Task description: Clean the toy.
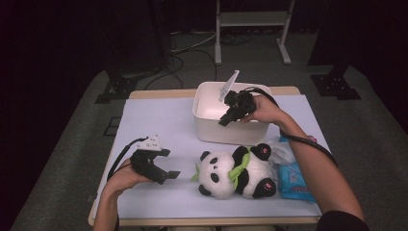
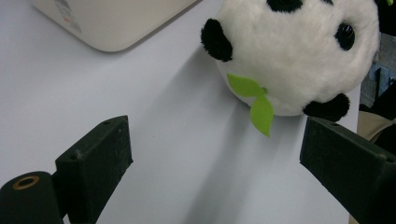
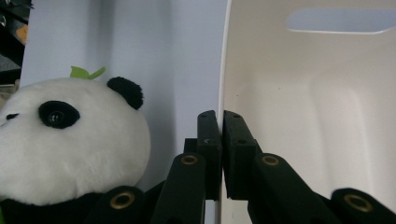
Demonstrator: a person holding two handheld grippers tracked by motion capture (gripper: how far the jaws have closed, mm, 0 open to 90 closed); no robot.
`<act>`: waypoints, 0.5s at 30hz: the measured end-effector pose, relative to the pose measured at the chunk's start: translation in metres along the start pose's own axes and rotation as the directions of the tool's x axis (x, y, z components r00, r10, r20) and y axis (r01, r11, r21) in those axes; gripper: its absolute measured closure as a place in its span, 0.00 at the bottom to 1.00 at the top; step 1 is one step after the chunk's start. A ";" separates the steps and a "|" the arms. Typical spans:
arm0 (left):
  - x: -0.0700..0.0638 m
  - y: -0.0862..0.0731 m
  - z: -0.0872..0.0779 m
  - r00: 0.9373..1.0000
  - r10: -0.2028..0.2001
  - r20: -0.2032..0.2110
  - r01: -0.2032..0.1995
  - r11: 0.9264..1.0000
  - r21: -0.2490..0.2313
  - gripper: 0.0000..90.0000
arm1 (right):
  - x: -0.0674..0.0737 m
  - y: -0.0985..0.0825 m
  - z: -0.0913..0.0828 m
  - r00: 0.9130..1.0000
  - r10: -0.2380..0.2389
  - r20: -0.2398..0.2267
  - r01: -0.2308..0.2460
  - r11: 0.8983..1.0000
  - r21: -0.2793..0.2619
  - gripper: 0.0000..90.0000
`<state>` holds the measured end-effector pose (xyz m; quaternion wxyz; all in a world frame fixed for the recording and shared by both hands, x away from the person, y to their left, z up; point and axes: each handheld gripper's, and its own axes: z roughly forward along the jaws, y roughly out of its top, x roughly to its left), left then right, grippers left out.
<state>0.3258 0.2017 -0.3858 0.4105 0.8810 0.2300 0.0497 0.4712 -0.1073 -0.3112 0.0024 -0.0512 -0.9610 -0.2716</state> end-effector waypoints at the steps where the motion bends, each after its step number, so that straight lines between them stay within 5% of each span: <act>1: 0.000 0.000 0.000 1.000 0.002 0.000 -0.002 1.000 0.005 0.09 | 0.002 0.001 0.001 1.000 -0.004 -0.003 0.004 1.000 0.000 0.96; 15: -0.001 0.000 0.004 1.000 0.006 0.006 -0.006 1.000 0.010 0.09 | 0.020 0.008 0.006 0.998 -0.045 -0.054 0.044 0.999 -0.006 0.95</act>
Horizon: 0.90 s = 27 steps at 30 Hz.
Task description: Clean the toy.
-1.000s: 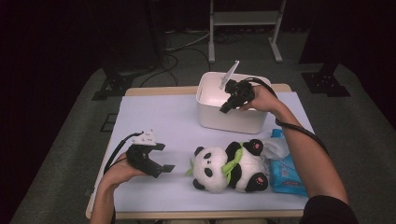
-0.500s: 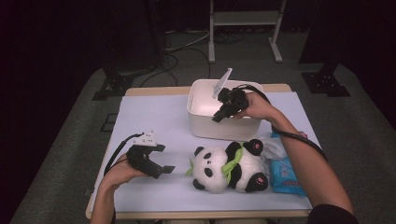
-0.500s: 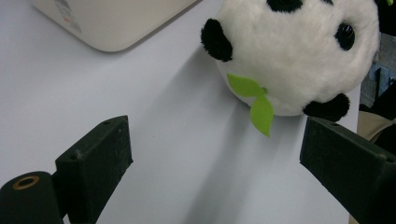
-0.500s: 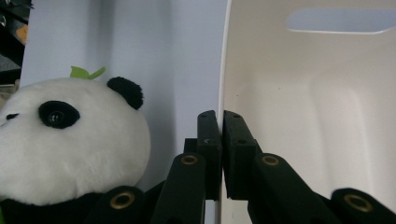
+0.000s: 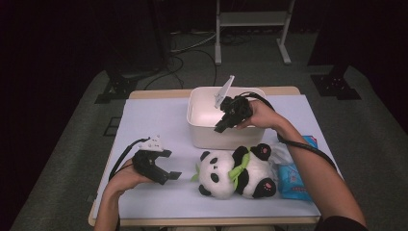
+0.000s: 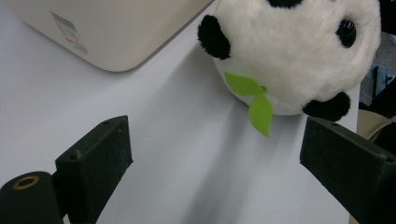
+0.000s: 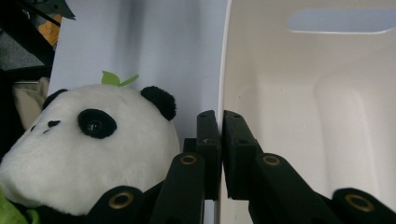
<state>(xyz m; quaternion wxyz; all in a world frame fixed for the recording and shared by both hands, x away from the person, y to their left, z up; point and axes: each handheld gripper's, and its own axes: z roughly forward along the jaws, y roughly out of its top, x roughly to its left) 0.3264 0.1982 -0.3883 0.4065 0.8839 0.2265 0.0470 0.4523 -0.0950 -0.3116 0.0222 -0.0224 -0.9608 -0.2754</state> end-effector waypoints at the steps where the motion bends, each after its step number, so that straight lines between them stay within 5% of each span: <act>1: 0.000 0.000 0.000 1.000 0.000 0.002 0.000 1.000 0.001 0.09 | 0.001 0.000 0.000 1.000 0.003 -0.002 -0.003 1.000 0.002 0.95; 16: -0.001 0.000 0.001 1.000 0.009 0.000 -0.009 1.000 0.007 0.09 | 0.017 0.011 0.007 0.998 -0.045 -0.032 0.046 0.999 0.014 0.94; 24: -0.001 -0.001 0.000 1.000 0.004 -0.001 -0.004 1.000 0.003 0.09 | 0.014 0.009 0.006 0.998 0.003 -0.057 -0.002 1.000 0.011 0.89; 27: -0.001 0.000 -0.001 1.000 0.005 0.000 -0.005 1.000 0.001 0.09 | 0.013 0.006 0.000 0.999 0.021 -0.032 -0.021 1.000 0.005 0.83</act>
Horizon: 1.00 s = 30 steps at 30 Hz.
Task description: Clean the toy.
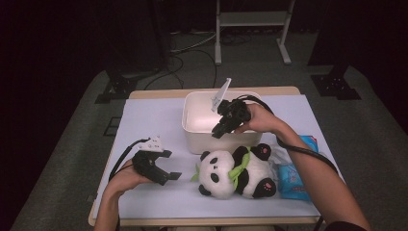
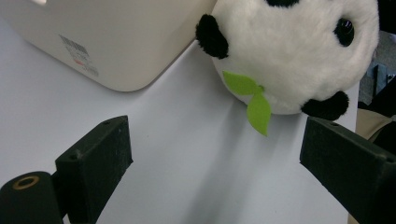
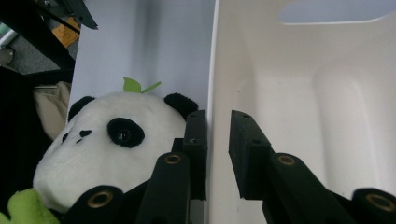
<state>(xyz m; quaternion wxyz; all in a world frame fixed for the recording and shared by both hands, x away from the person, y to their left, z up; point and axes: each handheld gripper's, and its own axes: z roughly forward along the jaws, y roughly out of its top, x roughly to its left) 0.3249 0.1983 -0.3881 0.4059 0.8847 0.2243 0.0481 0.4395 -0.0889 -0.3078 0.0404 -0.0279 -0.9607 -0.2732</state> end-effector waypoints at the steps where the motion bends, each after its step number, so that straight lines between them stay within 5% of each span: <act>1: 0.000 0.000 0.000 1.000 0.003 0.001 -0.003 1.000 0.002 0.09 | 0.001 -0.001 -0.003 1.000 0.004 0.010 -0.004 1.000 -0.005 0.83; 10: -0.002 0.002 0.005 1.000 0.010 0.009 -0.010 1.000 0.016 0.09 | 0.006 -0.001 -0.009 0.999 -0.010 0.043 0.010 1.000 -0.008 0.85; 15: -0.001 0.001 0.003 1.000 0.007 0.008 -0.007 1.000 0.009 0.09 | 0.005 0.002 0.000 0.999 -0.029 0.014 0.030 0.999 -0.013 0.95; 30: 0.000 0.000 0.003 1.000 0.006 0.006 -0.006 1.000 0.014 0.09 | 0.012 -0.001 -0.002 0.998 -0.059 0.014 0.059 0.998 -0.011 0.96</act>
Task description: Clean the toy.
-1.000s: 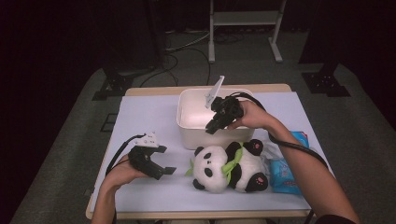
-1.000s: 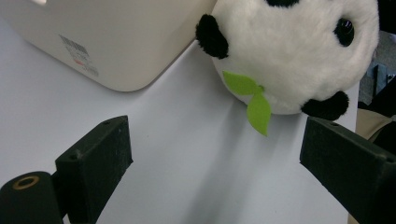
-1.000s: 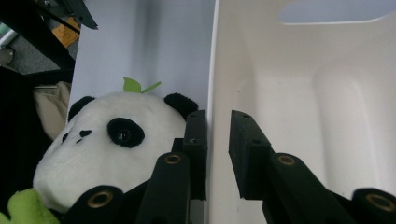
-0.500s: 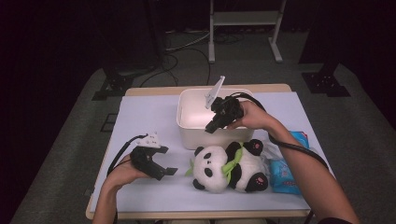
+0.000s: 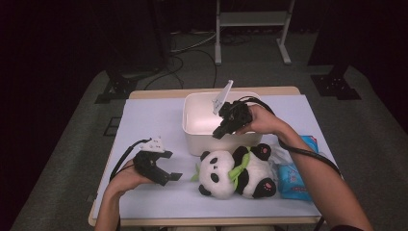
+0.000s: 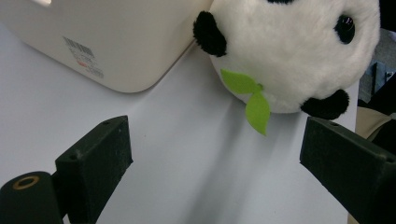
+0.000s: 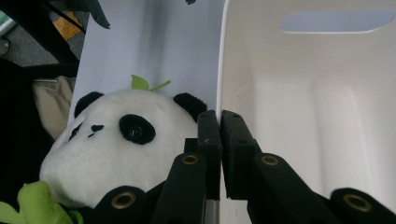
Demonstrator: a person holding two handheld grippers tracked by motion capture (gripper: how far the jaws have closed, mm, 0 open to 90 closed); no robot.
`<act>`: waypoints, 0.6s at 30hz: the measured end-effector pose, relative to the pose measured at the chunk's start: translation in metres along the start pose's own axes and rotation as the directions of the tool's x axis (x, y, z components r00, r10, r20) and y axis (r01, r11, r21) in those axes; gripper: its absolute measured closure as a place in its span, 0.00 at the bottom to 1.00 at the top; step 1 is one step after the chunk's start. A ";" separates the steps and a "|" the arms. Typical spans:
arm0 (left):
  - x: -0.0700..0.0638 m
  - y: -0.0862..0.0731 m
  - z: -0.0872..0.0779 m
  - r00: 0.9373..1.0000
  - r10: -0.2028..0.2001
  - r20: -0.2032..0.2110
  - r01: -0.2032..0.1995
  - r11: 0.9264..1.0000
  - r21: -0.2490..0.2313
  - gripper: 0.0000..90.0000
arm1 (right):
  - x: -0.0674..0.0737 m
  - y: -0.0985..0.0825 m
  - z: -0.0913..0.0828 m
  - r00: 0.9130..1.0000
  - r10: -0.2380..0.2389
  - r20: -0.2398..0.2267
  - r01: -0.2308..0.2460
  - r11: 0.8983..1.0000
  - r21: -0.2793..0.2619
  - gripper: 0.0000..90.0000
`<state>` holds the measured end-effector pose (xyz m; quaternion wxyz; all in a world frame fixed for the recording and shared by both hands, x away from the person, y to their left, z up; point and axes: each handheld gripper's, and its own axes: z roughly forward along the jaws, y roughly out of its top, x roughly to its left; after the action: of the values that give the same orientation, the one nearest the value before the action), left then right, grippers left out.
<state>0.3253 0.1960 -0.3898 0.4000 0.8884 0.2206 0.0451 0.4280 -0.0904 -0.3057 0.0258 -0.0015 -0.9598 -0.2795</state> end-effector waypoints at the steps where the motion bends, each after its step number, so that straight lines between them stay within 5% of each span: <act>1: 0.000 0.000 0.000 1.000 0.001 -0.001 -0.001 1.000 0.000 0.09 | 0.000 0.000 0.000 1.000 -0.002 0.003 0.002 1.000 -0.001 0.96; 4: 0.000 0.000 0.000 1.000 0.001 -0.001 -0.001 1.000 -0.003 0.09 | -0.003 0.000 -0.001 0.998 0.053 -0.013 -0.053 0.999 0.005 0.91; 18: 0.001 0.000 0.000 1.000 -0.009 -0.003 0.009 1.000 -0.012 0.09 | 0.015 -0.023 -0.030 0.992 0.111 0.054 -0.108 0.993 -0.050 0.76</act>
<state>0.3260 0.1962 -0.3905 0.4052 0.8849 0.2250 0.0460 0.4146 -0.1259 -0.2920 0.0140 -0.0627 -0.9517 -0.3003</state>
